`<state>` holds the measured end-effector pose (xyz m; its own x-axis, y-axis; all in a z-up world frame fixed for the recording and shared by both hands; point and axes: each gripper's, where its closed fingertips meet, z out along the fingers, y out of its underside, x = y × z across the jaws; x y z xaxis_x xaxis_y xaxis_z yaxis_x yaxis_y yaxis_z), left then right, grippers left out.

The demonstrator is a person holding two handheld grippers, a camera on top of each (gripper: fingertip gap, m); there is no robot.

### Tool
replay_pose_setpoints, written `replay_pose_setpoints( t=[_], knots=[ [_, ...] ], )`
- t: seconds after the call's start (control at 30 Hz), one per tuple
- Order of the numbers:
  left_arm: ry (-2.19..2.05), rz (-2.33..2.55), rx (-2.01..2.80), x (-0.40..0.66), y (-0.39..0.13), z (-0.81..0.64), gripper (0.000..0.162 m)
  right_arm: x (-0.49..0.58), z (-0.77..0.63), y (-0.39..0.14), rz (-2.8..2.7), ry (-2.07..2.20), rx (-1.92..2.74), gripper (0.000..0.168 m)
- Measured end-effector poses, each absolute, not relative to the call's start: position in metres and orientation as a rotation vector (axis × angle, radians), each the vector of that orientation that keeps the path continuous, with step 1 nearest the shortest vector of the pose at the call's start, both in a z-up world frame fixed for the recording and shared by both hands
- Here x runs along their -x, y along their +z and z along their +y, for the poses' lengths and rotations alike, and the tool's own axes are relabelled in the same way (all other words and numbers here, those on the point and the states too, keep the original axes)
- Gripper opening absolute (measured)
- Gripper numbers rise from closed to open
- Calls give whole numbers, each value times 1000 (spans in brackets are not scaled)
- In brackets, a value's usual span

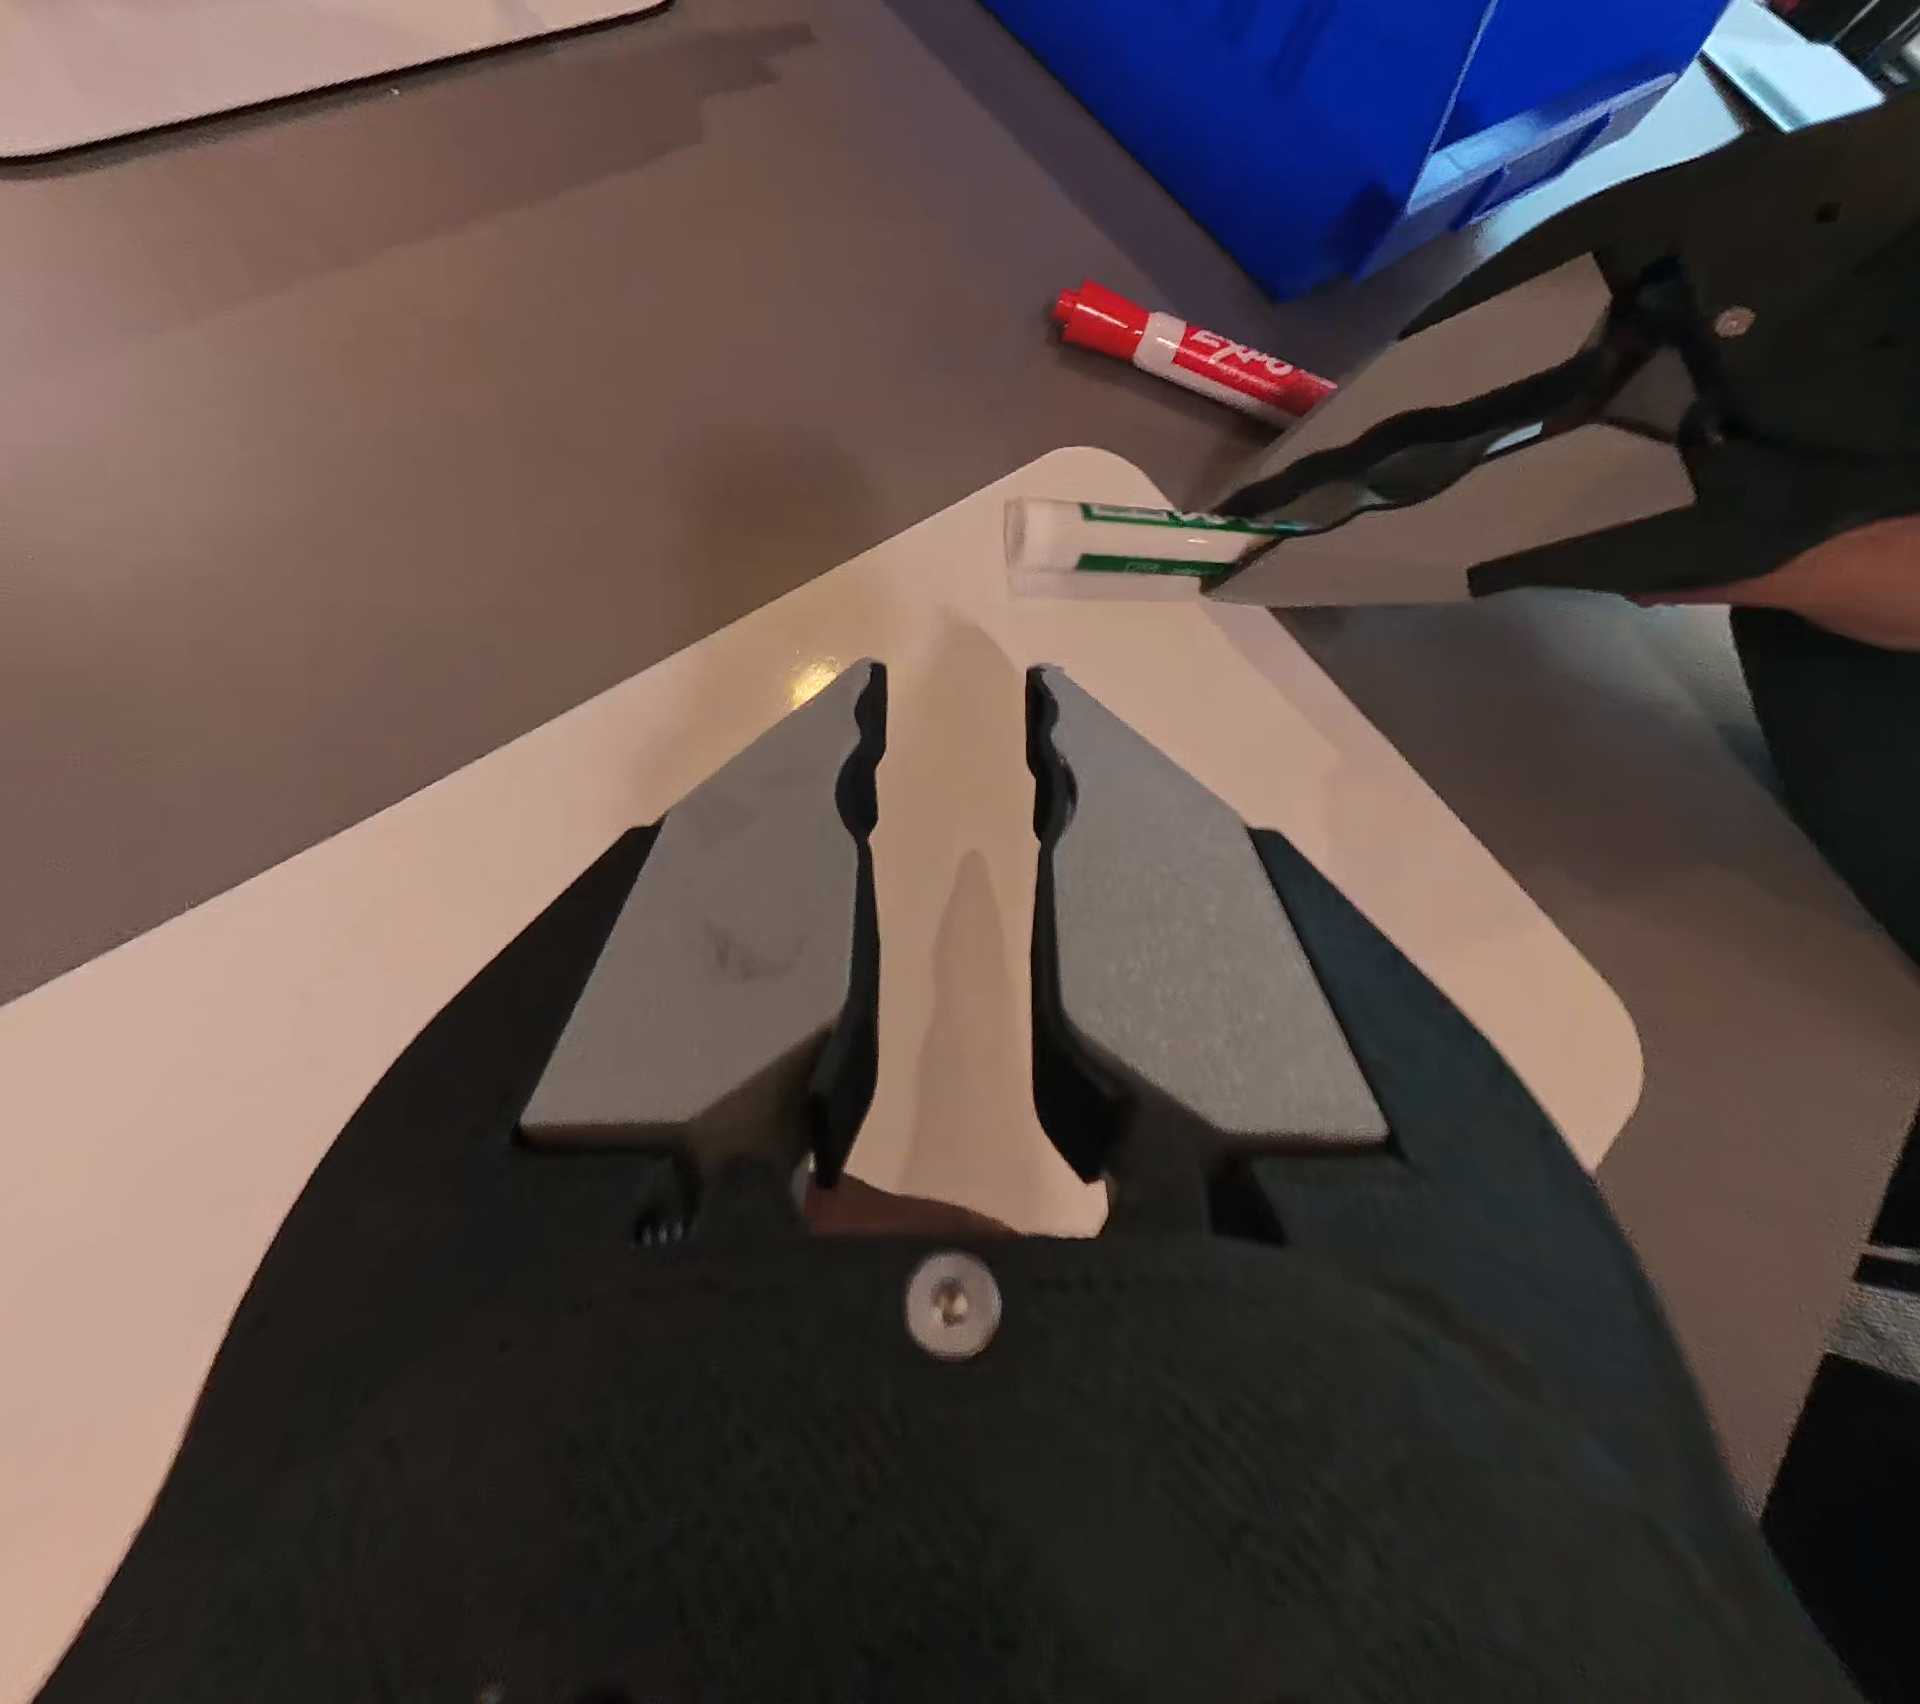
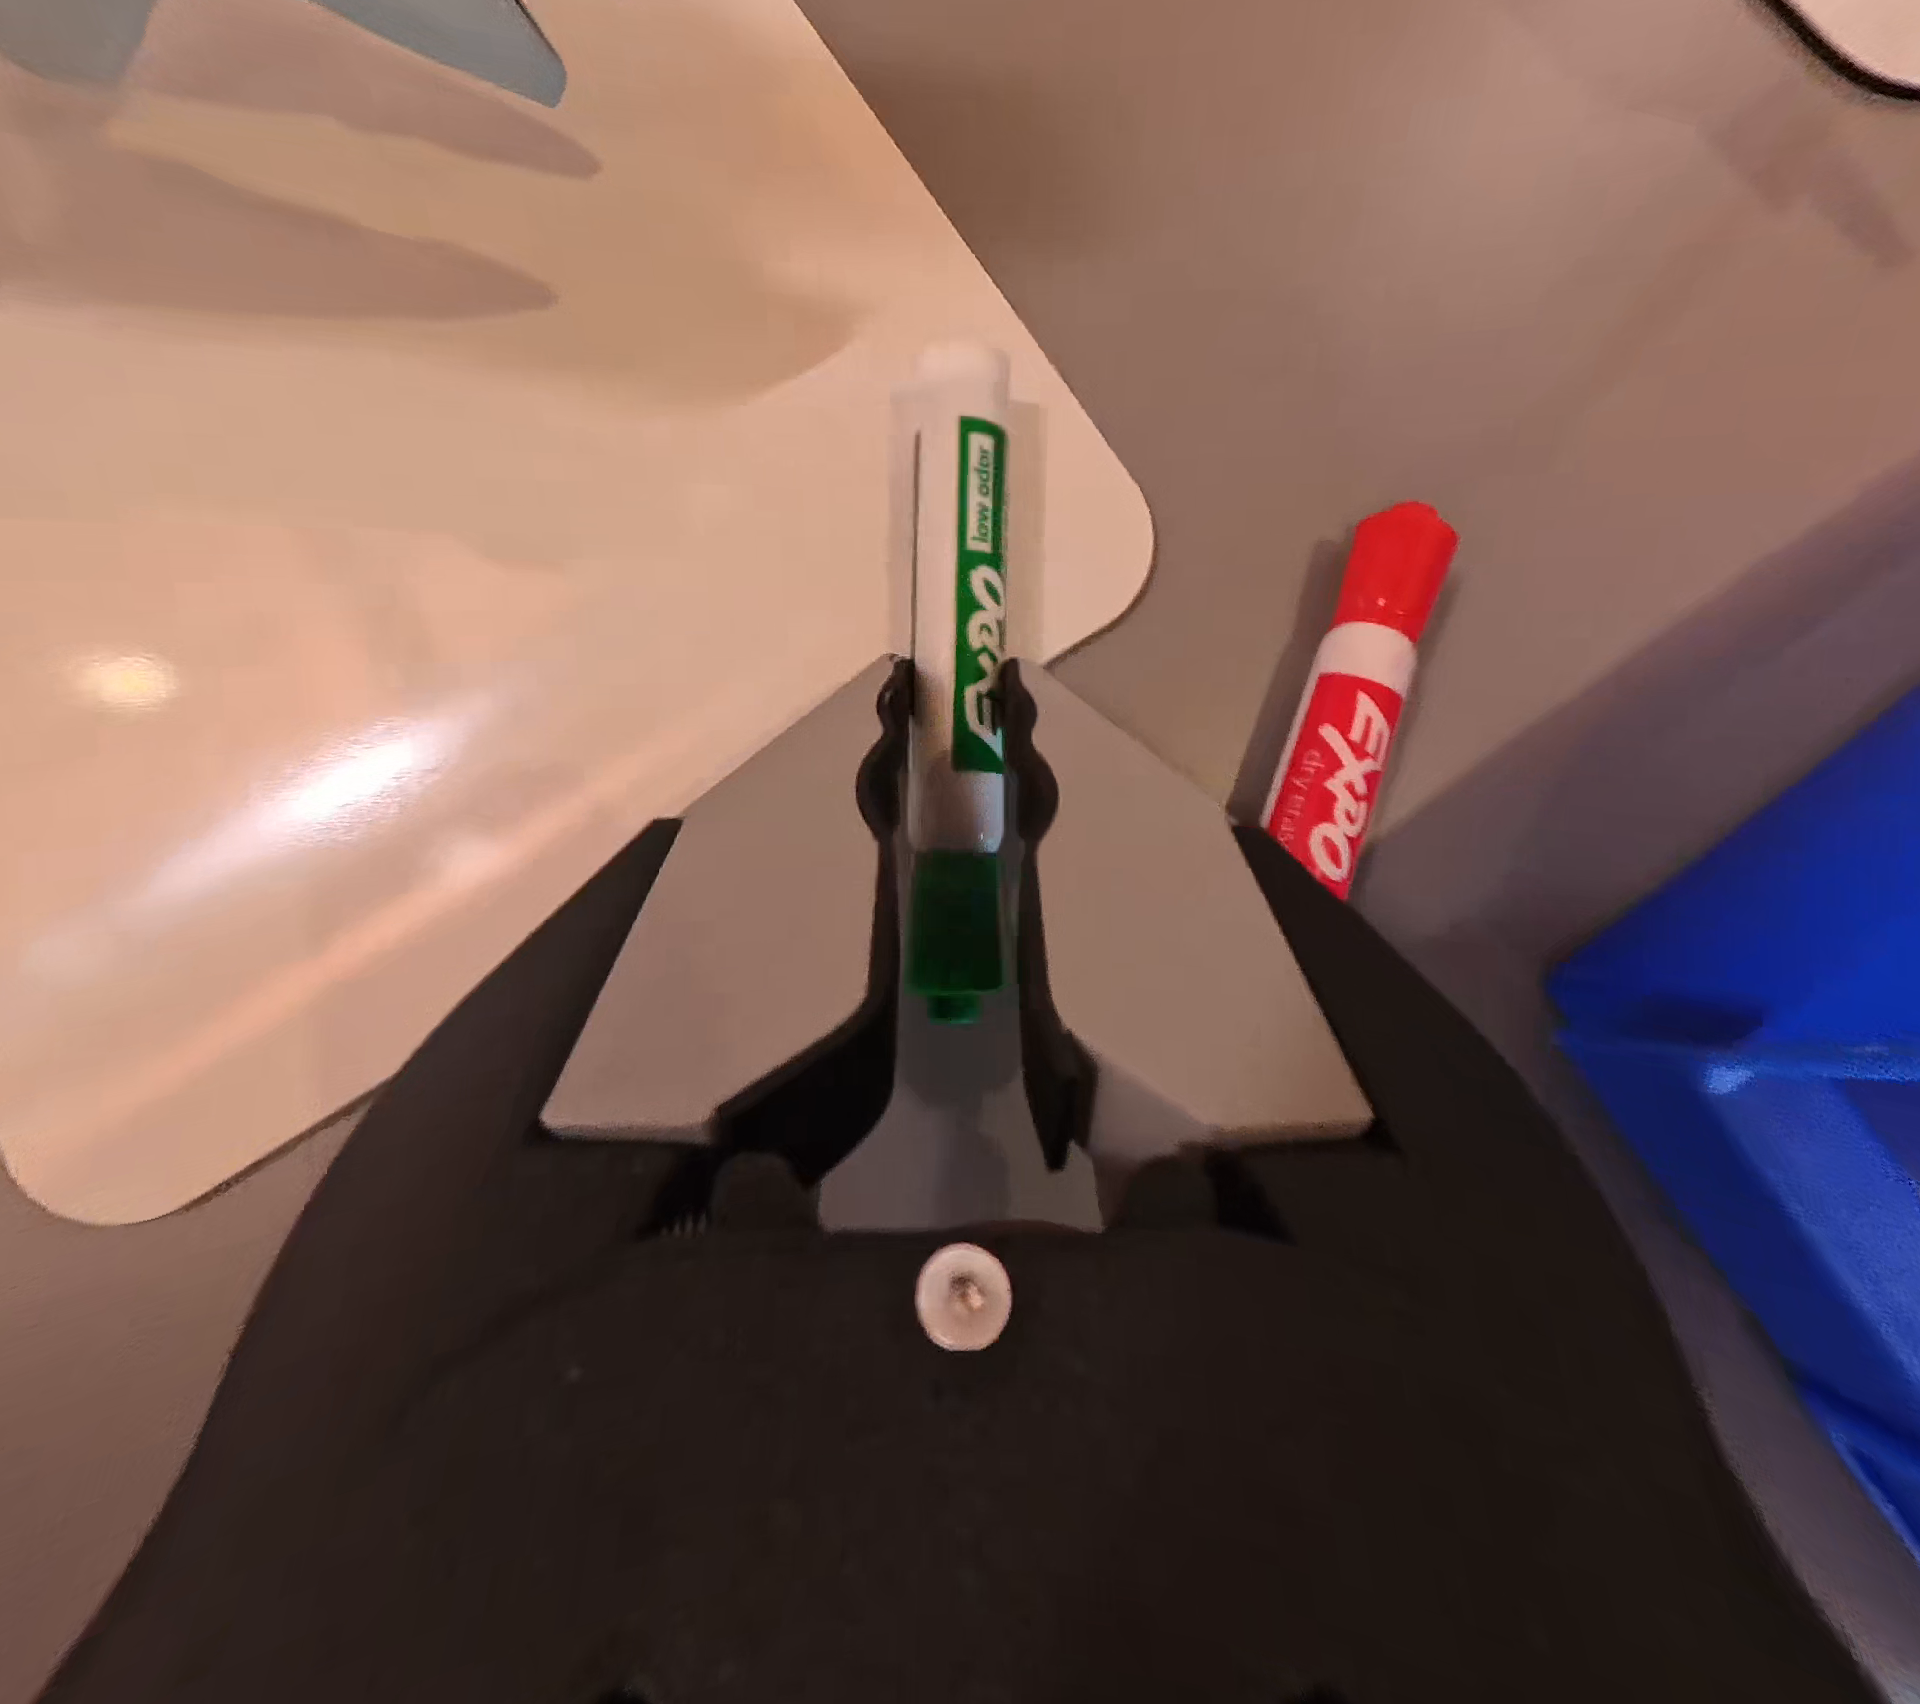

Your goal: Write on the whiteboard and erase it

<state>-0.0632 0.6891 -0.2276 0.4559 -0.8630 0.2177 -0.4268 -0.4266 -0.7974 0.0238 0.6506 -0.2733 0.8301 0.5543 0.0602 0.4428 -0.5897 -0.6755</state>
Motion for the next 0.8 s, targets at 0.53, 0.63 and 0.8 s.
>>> replay_pose_setpoints(
  t=[0.53,0.63,0.8],
  knots=[
    [-1122,1360,1578,47,-197,634,33,48,648,-138,-504,974,1656,14],
    [-1198,1301,1525,43,-191,638,46,59,646,-147,-526,1044,1695,15],
    [-1412,1144,1462,65,-160,653,49,62,642,-154,-578,1014,1725,15]
  ],
)
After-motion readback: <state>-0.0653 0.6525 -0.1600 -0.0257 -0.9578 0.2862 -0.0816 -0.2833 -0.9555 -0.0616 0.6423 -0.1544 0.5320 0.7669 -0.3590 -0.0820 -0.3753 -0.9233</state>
